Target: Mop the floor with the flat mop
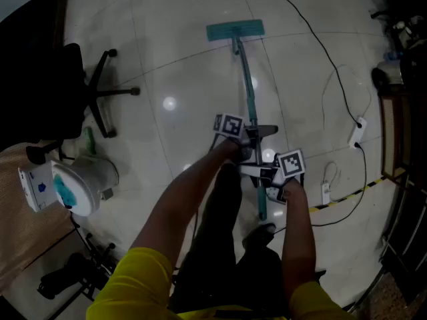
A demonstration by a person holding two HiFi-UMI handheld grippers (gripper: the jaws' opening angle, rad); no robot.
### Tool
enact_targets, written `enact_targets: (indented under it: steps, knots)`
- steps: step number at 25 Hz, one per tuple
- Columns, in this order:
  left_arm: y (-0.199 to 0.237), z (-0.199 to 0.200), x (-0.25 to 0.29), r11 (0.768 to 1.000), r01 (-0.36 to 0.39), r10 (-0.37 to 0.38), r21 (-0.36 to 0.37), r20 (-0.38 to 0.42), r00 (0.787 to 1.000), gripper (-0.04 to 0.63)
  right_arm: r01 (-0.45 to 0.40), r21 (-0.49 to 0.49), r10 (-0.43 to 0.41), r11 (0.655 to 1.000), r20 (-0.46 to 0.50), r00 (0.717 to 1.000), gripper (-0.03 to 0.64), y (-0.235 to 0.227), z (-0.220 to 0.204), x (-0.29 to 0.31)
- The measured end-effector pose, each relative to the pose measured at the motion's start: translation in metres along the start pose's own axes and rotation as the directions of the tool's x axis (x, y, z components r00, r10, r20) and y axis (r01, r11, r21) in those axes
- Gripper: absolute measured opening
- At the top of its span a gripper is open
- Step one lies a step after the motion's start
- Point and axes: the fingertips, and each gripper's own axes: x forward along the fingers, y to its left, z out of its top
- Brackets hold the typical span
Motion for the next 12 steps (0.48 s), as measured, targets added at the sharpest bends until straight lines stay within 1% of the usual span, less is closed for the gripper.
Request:
enact_targets:
  steps: [2,3,4,6,7,8,10,11,12]
  knots:
    - [-0.008,-0.047,-0.009,0.997,-0.059,0.061,-0.046,0.032,0.998,0.166,0.011,0.024,-0.010,1.000,-0.049,0.999,0.078,0.008,-0.050,-0.004]
    - [-0.013,-0.075,-0.013,0.993,-0.083,0.087,-0.081,0.047,0.995,0.166,0.020,0.038,-0.017,0.999,-0.074,0.997,0.081,0.012,-0.080,-0.007]
    - [-0.019,-0.108,-0.014,0.988,-0.088,0.096,-0.124,0.062,0.993,0.165,0.034,0.054,-0.028,0.998,-0.101,0.994,0.081,0.016,-0.114,-0.012]
    - [-0.040,-0.184,-0.009,0.977,-0.039,0.060,-0.210,0.096,0.994,0.164,0.084,0.097,-0.068,0.992,-0.158,0.985,0.081,0.023,-0.192,-0.030]
    - [-0.054,-0.223,-0.003,0.972,-0.012,0.039,-0.235,0.111,0.993,0.164,0.112,0.121,-0.087,0.986,-0.191,0.978,0.081,0.030,-0.233,-0.041]
    - [-0.069,-0.259,0.002,0.969,-0.001,0.031,-0.248,0.119,0.992,0.164,0.136,0.142,-0.100,0.981,-0.233,0.967,0.081,0.039,-0.272,-0.053]
    - [-0.095,-0.321,0.009,0.959,-0.021,0.059,-0.284,0.127,0.990,0.154,0.175,0.149,-0.115,0.973,-0.345,0.932,0.085,0.061,-0.337,-0.071]
    - [-0.103,-0.344,0.009,0.950,-0.035,0.079,-0.311,0.131,0.988,0.149,0.182,0.145,-0.112,0.973,-0.395,0.912,0.091,0.069,-0.361,-0.076]
    - [-0.106,-0.359,0.009,0.942,-0.034,0.086,-0.335,0.143,0.986,0.153,0.183,0.144,-0.106,0.973,-0.425,0.899,0.103,0.074,-0.375,-0.079]
